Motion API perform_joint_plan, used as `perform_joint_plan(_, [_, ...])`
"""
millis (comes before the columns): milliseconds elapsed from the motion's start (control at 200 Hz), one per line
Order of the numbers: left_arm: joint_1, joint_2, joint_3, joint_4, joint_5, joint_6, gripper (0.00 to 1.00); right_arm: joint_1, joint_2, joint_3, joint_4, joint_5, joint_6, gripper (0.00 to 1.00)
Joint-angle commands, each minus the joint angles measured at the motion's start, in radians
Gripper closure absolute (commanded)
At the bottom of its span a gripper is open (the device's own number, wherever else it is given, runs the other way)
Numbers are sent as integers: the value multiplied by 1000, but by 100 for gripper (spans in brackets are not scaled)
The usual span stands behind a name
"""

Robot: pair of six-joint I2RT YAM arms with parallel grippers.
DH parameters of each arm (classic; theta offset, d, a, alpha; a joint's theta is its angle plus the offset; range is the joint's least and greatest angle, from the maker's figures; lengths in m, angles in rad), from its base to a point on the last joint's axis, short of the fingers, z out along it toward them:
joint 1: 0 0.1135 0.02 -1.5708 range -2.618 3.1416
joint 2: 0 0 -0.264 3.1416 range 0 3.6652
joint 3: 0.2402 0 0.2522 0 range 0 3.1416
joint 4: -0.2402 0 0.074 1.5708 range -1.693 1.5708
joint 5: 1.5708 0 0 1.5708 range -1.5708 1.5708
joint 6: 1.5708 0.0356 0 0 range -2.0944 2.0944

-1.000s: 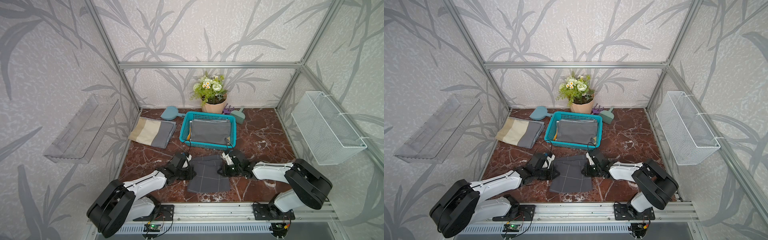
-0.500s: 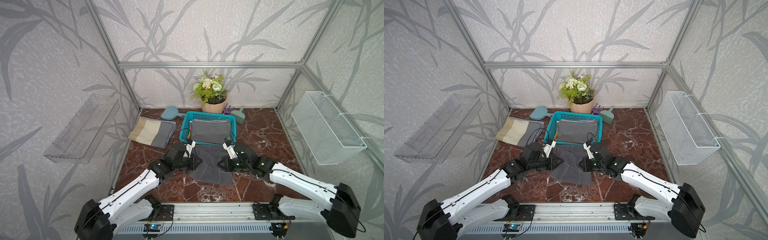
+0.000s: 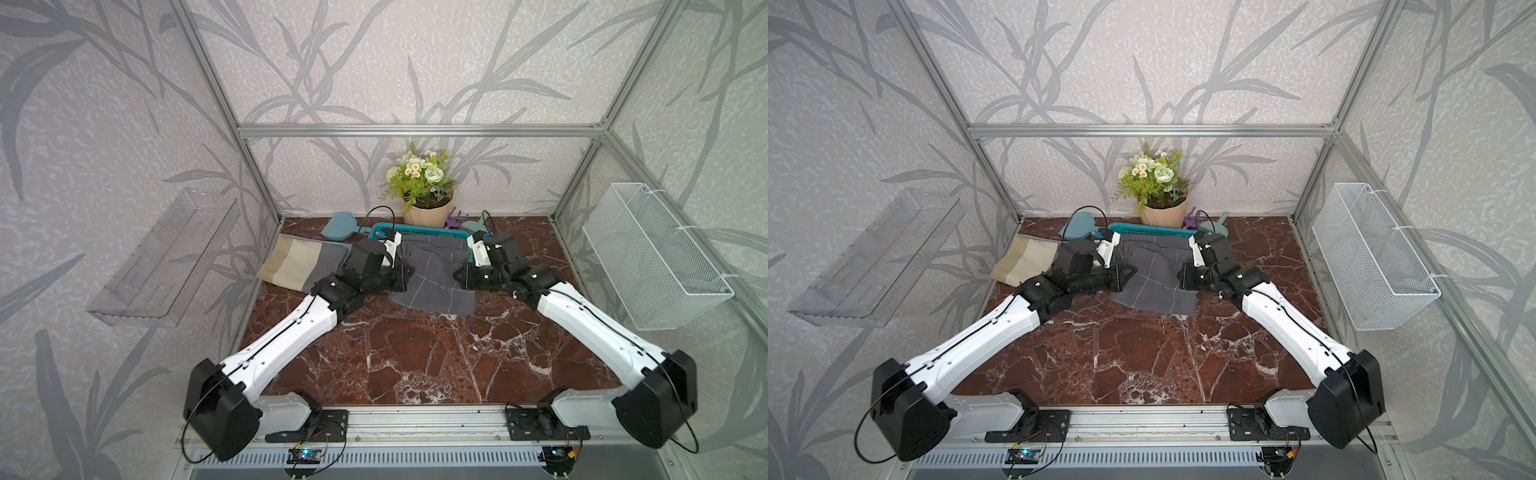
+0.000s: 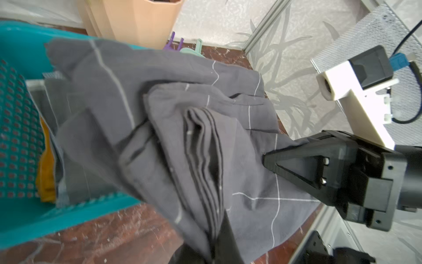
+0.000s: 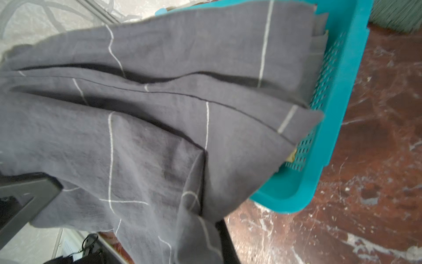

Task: Put the folded pillowcase in the basket
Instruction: Place the pillowcase in the basket.

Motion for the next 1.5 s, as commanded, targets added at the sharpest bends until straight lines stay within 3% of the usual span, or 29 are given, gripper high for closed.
perform_joint_plan(0, [62, 92, 69, 56, -8, 65, 100, -32, 95, 107, -18, -30, -61, 100])
perform_joint_plan(360, [232, 409, 278, 78, 78, 108, 100, -89, 430, 340, -19, -29, -101, 100])
perform_joint_plan(580, [247, 557, 374, 49, 113, 121, 100, -118, 555, 383, -3, -44, -102, 100])
perform_joint_plan(875, [249, 611, 340, 32, 91, 117, 100, -132, 621, 400, -17, -24, -123, 100])
perform_joint_plan(930, [250, 608, 335, 14, 69, 115, 100, -132, 626, 405, -26, -12, -132, 80])
perform_joint_plan(960, [250, 606, 333, 4, 57, 115, 100, -133, 628, 413, -38, -6, -135, 75])
perform_joint_plan(1000, [250, 601, 330, -8, 37, 117, 83, -133, 627, 422, -51, 0, -141, 71])
perform_joint_plan(1040, [250, 595, 327, -18, 19, 121, 64, -132, 619, 418, -49, 0, -145, 60])
perform_joint_plan(1090, [250, 581, 326, -25, -1, 126, 55, -132, 601, 406, -33, -7, -148, 49])
perform_joint_plan(1155, [250, 565, 333, -36, -25, 129, 38, -128, 570, 389, -12, -12, -156, 42])
perform_joint_plan(1220, [250, 548, 347, -47, -44, 127, 27, -124, 538, 377, 2, -3, -159, 37])
perform_joint_plan(1415, [249, 504, 412, -91, -76, 122, 24, -100, 436, 339, 25, 92, -182, 21])
perform_joint_plan(1495, [248, 473, 417, -82, -71, 108, 28, -83, 389, 312, 53, 138, -194, 16])
